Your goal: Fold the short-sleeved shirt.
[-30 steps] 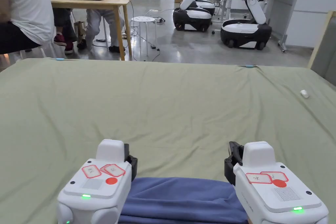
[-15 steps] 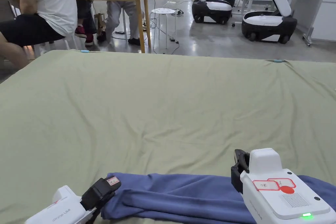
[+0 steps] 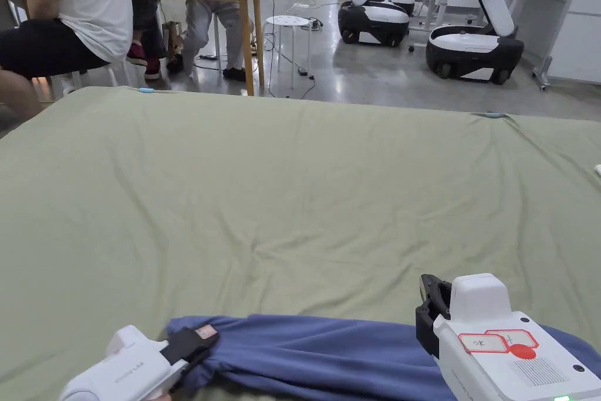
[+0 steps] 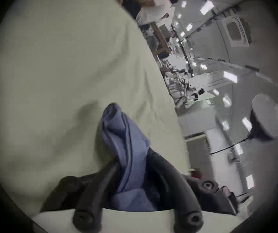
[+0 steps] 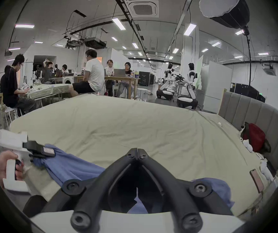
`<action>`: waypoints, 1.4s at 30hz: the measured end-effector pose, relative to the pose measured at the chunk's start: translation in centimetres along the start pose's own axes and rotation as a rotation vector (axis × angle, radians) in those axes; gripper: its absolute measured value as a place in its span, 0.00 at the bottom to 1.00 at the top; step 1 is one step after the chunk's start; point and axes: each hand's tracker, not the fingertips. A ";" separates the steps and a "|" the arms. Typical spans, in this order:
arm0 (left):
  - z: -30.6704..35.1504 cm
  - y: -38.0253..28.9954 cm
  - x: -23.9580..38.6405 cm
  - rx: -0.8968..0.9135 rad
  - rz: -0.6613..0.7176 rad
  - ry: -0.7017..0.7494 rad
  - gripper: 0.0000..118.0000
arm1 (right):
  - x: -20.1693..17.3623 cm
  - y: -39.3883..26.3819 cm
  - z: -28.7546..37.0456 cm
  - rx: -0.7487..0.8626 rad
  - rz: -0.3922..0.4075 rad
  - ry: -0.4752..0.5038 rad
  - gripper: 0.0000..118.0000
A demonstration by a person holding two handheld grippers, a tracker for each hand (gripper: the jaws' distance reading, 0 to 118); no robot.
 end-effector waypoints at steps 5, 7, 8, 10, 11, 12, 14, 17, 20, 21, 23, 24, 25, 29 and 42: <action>2.2 2.8 4.3 0.122 -0.453 0.208 0.08 | 0.8 -0.3 0.0 -0.012 -0.007 0.000 0.00; 2.1 1.0 7.6 0.126 -0.669 0.271 0.08 | 1.2 -0.4 0.0 -0.017 -0.002 0.002 0.00; 1.9 -0.5 9.3 0.133 -0.765 0.281 0.08 | 1.4 -0.4 0.0 -0.020 -0.003 0.005 0.00; 1.1 -4.2 12.4 0.130 -0.958 0.286 0.08 | 2.0 -0.6 0.1 -0.027 -0.009 0.008 0.00; 0.5 -6.0 13.6 0.118 -1.029 0.286 0.08 | 2.3 -0.7 0.2 -0.028 -0.011 0.007 0.00; -0.4 -8.4 15.1 0.108 -1.143 0.310 0.08 | 2.6 -0.9 0.3 -0.029 -0.013 0.008 0.00; -2.3 -12.6 16.8 0.062 -1.288 0.299 0.08 | 3.5 -1.2 0.7 -0.035 -0.017 0.009 0.00; -5.7 -18.4 18.4 -0.032 -1.440 0.324 0.07 | 5.2 -1.8 1.3 -0.044 -0.024 0.003 0.00; -8.2 -21.0 18.2 -0.075 -1.493 0.356 0.07 | 6.7 -2.4 1.9 -0.047 -0.036 -0.003 0.00; -8.7 -21.3 18.3 -0.104 -1.479 0.369 0.07 | 7.2 -2.6 2.1 -0.047 -0.038 -0.004 0.00; -9.0 -20.5 18.1 -0.133 -1.422 0.359 0.12 | 8.0 -2.9 2.6 -0.041 -0.044 -0.002 0.00; -8.6 -20.2 18.3 -0.137 -1.392 0.326 0.24 | 8.3 -3.0 2.6 -0.044 -0.045 -0.002 0.00; -8.0 -19.7 18.6 -0.124 -1.352 0.269 0.45 | 8.5 -3.2 2.7 -0.047 -0.046 -0.003 0.00; -3.7 -15.8 20.5 -0.057 -1.109 0.087 0.78 | 9.0 -3.3 2.8 -0.041 -0.072 0.006 0.00; -6.5 -13.8 15.3 -0.263 -0.696 0.052 0.00 | 9.2 -4.0 2.3 -0.055 -0.114 0.010 0.00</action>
